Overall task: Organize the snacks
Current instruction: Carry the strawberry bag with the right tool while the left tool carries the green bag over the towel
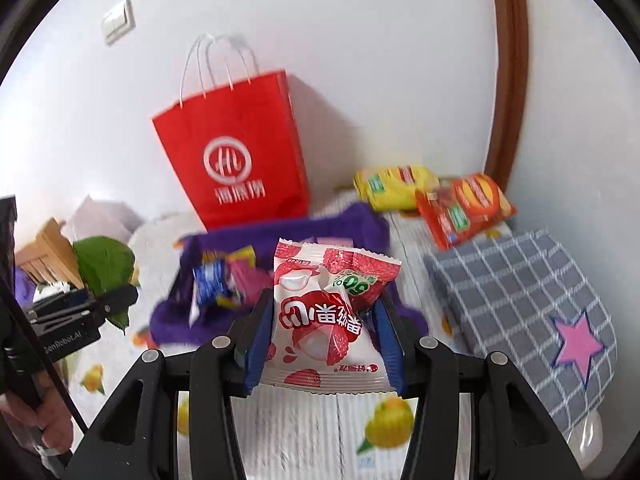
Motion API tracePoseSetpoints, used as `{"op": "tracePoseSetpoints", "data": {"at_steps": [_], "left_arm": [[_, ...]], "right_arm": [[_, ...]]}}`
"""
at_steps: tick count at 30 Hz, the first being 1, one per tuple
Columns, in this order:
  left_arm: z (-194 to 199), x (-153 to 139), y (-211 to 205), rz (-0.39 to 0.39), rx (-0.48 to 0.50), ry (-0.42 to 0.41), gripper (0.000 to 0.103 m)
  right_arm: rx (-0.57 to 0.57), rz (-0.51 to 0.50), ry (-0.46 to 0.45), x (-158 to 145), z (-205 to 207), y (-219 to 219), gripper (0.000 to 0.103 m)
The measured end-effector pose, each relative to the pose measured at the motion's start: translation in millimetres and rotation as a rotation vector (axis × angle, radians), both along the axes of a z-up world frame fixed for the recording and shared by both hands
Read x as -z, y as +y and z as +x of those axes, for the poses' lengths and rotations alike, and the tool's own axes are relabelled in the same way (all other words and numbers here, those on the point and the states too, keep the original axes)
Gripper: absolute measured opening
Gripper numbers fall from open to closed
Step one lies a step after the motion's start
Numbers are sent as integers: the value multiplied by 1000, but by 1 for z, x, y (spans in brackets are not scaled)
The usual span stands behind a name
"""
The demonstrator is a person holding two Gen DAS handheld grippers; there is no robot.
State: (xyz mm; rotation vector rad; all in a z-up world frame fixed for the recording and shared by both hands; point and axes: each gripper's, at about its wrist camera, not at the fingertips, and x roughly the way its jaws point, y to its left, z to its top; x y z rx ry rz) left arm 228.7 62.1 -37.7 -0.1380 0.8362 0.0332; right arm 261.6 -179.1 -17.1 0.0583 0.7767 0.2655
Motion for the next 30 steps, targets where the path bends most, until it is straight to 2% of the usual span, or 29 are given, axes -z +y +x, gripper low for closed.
{"op": "tracePoseSetpoints", "data": {"at_steps": [5, 9, 19, 27, 30], "left_arm": [[27, -12, 10, -1, -32, -23, 47], [48, -12, 12, -9, -43, -29, 47], [93, 7, 22, -54, -68, -16, 47], [103, 24, 45, -86, -95, 22, 47], [105, 27, 54, -97, -118, 27, 47]], "right_arm": [[-8, 0, -19, -18, 34, 11, 49], [-14, 28, -3, -16, 57, 17, 49], [-38, 73, 86, 8, 121, 31, 49], [-105, 71, 128, 32, 148, 47, 49], [-105, 61, 187, 48, 159, 49, 49]]}}
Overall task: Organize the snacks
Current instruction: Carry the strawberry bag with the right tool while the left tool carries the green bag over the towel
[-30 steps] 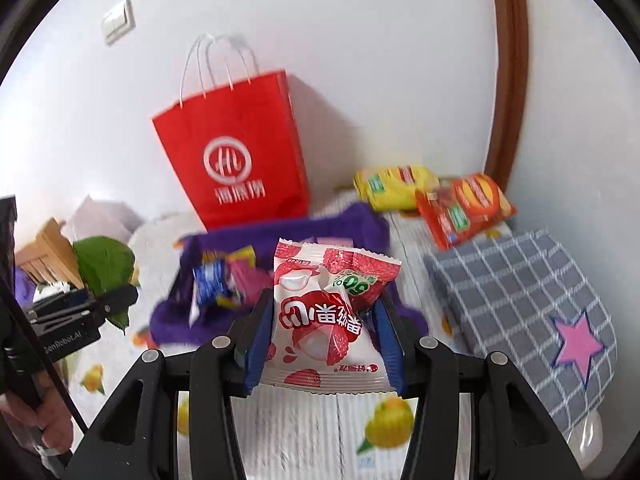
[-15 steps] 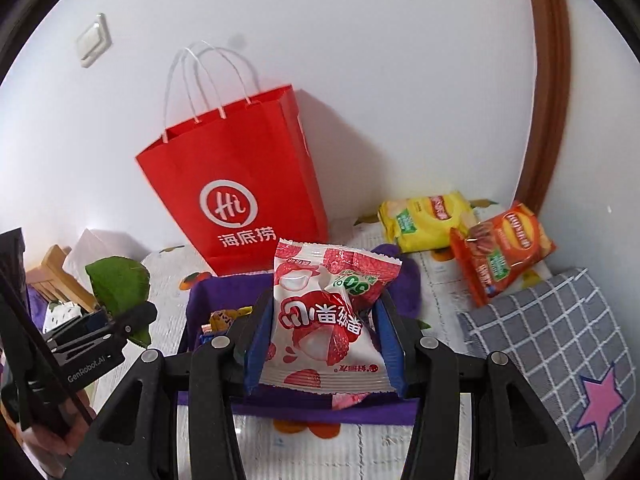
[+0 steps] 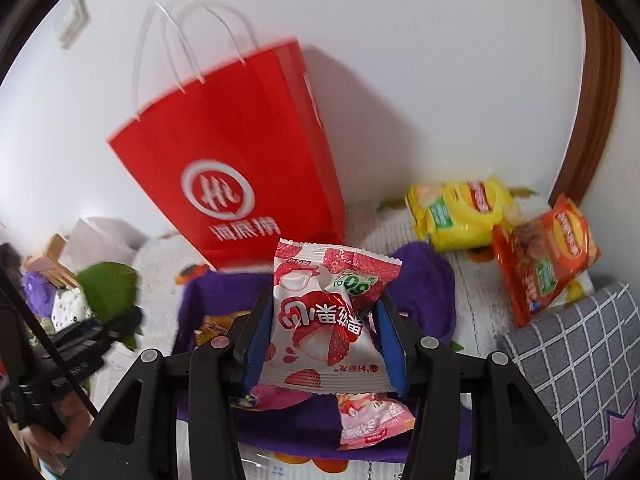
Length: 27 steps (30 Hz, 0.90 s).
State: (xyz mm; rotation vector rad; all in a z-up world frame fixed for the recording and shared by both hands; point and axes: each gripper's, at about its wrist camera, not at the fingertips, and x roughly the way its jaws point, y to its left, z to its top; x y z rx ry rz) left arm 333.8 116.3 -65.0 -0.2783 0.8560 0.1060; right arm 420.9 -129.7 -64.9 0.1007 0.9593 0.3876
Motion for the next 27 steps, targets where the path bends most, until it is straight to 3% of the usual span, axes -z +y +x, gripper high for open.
{"op": "tracePoseSetpoints", "data": {"at_steps": [2, 7, 15, 22, 27], "left_arm": [[2, 2, 5, -10, -12, 3, 47], [5, 8, 15, -48, -18, 19, 47], [9, 11, 17, -49, -24, 26, 47], [12, 14, 15, -45, -16, 39, 47], [13, 15, 12, -39, -7, 46, 47]], "right_arm": [[5, 24, 37, 10, 8, -2, 49], [39, -31, 111, 38, 23, -7, 49], [86, -62, 215, 81, 47, -16, 50], [86, -75, 273, 98, 54, -18, 51], [63, -108, 260, 99, 54, -11, 53]]}}
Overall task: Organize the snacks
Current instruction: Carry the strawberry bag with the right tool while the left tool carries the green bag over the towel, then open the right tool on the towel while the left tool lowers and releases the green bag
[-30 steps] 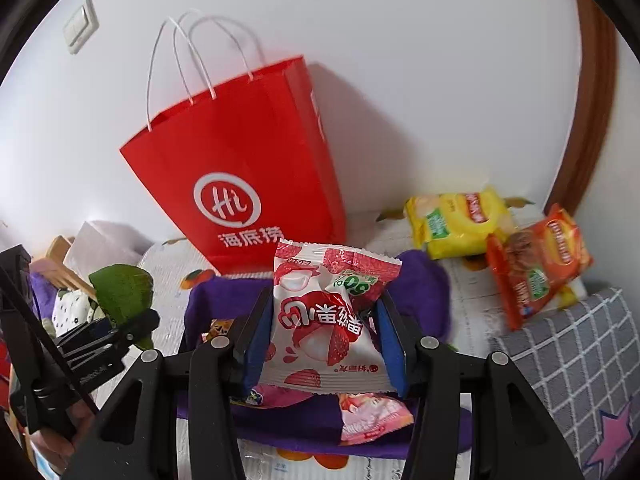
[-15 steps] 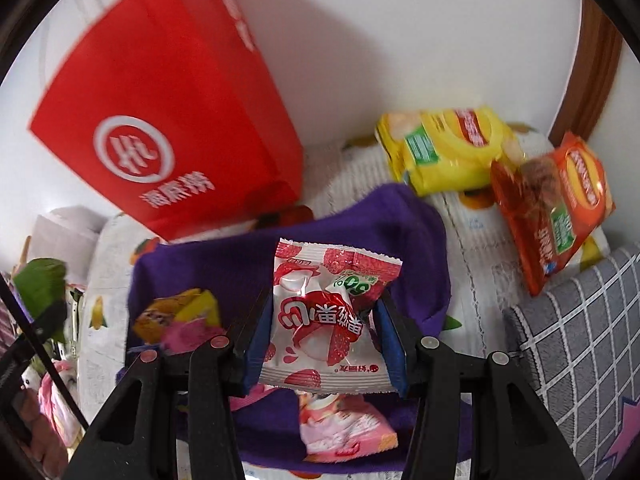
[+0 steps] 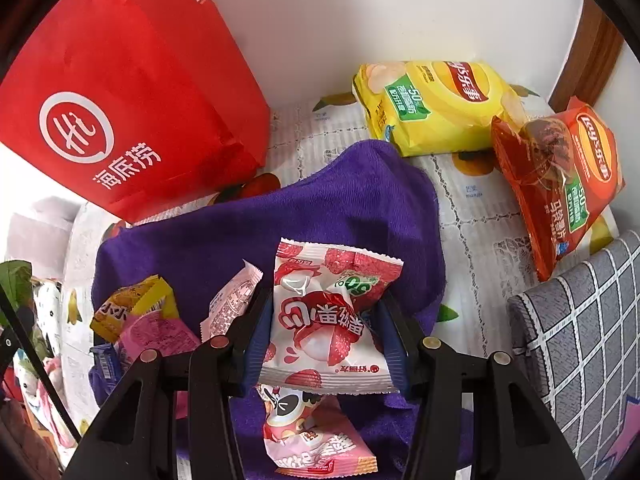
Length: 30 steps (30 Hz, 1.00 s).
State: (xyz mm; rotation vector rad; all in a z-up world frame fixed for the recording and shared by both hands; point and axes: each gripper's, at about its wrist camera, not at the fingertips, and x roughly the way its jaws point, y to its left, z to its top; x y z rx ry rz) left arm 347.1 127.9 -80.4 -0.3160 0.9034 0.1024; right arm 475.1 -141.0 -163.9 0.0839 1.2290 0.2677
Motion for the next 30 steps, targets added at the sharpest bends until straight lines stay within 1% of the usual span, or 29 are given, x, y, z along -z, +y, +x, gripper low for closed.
{"op": "tracePoseSetpoints", "data": {"at_steps": [1, 2, 3, 4, 7, 10, 15, 20, 24, 27, 30], "left_arm": [[1, 0, -1, -1, 2, 2, 48], [1, 1, -2, -3, 7, 4, 48], [2, 2, -3, -6, 14, 8, 48], [3, 4, -3, -12, 19, 12, 48], [5, 7, -5, -16, 23, 25, 48], [7, 13, -5, -14, 20, 46, 48], [13, 26, -4, -7, 13, 109, 48], [19, 39, -6, -26, 21, 162, 48], [20, 44, -8, -41, 28, 177, 48], [23, 49, -12, -28, 34, 193, 49], [25, 54, -15, -37, 41, 205, 49]], "right_arm": [[-5, -2, -4, -1, 0, 1, 57], [-11, -6, -13, -2, -1, 2, 65], [-19, -13, -27, -4, -1, 3, 72], [-23, -19, -38, -6, -2, 3, 73], [-25, -23, -53, -13, -4, 2, 73], [-25, 2, -58, -19, -6, -1, 73], [-27, 49, -78, -35, -13, -5, 73], [-31, 78, -107, -49, -20, -5, 74], [-40, 90, -116, -52, -23, -3, 74], [-41, 88, -112, -50, -22, -3, 74], [-49, 89, -104, -48, -22, -1, 74]]}}
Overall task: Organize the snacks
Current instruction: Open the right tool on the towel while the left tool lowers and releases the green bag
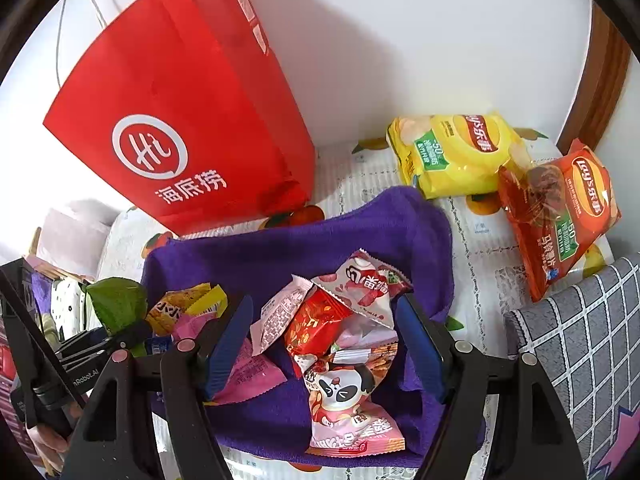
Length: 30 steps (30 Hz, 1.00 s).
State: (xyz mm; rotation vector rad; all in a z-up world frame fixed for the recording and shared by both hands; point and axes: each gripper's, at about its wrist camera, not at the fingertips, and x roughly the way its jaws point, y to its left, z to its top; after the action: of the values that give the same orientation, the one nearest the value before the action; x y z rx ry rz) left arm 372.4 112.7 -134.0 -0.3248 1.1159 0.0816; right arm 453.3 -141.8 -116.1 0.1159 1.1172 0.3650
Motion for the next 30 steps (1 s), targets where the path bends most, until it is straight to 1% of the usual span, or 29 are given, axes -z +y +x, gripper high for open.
{"op": "tracePoseSetpoints", "data": {"at_steps": [12, 16, 19, 20, 22, 24, 30], "left_arm": [[4, 6, -13, 11, 30, 17, 49], [6, 8, -10, -17, 30, 35, 50], [6, 7, -7, -53, 37, 44, 54], [6, 6, -7, -55, 42, 42, 56], [5, 2, -8, -52, 46, 31, 64], [4, -2, -9, -40, 52, 19, 67], [0, -15, -16, -24, 89, -3, 68]], "right_arm": [[-35, -7, -29, -6, -7, 7, 74], [-47, -22, -45, -8, -10, 10, 74], [-57, -24, -53, -10, -10, 11, 74], [-60, -25, -55, -10, -11, 12, 74], [-62, -25, -58, -11, -12, 12, 74], [-65, -26, -61, -13, -12, 12, 74], [-72, -26, -75, -19, -17, 15, 74]]}}
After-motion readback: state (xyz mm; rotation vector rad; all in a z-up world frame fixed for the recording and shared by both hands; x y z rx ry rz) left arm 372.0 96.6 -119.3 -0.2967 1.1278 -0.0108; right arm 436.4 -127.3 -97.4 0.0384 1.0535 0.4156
